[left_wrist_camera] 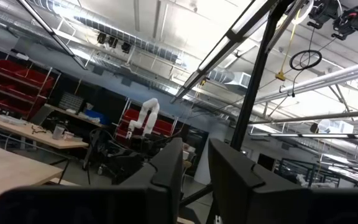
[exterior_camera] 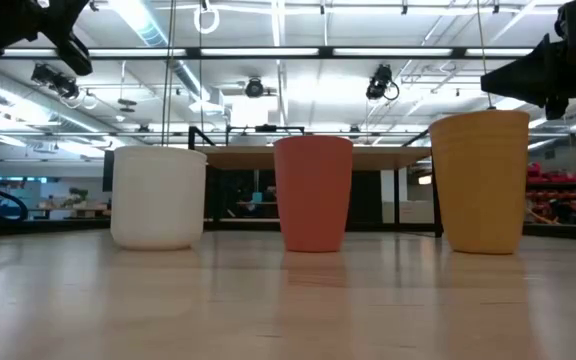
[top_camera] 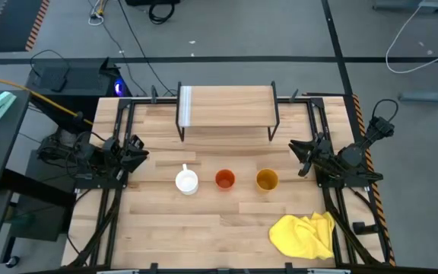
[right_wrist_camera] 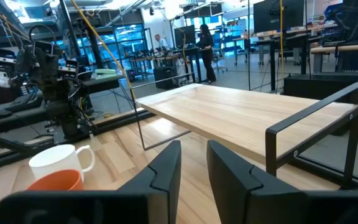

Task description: Stack small to large cups/mugs on shelf

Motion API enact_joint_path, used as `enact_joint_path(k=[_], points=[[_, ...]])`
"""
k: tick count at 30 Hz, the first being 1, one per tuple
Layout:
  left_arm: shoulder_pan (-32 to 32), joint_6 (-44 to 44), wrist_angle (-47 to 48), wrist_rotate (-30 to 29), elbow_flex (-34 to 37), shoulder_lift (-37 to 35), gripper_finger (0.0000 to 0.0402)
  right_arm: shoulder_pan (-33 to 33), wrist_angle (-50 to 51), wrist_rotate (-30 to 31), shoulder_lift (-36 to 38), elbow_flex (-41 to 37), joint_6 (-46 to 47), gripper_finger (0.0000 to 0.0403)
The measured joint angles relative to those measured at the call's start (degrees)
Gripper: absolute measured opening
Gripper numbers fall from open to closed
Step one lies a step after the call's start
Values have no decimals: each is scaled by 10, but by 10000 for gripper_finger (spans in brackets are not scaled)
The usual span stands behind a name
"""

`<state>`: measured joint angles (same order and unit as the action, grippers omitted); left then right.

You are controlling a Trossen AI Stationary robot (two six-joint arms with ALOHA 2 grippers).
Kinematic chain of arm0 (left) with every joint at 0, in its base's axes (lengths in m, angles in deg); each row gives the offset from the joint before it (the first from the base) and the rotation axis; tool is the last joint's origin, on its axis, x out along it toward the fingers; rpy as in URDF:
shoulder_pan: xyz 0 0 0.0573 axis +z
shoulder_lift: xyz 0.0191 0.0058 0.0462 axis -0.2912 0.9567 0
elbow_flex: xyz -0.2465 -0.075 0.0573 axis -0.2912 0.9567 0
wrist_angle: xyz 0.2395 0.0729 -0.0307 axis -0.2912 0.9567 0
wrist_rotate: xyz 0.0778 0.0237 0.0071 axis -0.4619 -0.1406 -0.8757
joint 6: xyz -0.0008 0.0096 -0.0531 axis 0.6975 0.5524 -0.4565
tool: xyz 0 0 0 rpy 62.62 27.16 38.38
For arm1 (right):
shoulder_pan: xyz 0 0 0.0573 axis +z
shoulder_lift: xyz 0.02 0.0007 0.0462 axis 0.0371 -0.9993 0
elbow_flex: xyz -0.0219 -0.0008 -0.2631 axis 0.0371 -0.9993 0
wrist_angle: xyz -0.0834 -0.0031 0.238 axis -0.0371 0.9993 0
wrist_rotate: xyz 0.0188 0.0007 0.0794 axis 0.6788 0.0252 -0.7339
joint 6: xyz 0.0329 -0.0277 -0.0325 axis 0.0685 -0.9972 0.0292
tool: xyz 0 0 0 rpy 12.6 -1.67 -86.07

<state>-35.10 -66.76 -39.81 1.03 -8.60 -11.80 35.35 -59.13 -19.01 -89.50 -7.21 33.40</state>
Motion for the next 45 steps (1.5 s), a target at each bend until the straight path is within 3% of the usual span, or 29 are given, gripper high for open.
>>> enact_joint_path(k=[45], points=[[0,0,0,0,0,0,88,0,0,0,0,0,0,86]])
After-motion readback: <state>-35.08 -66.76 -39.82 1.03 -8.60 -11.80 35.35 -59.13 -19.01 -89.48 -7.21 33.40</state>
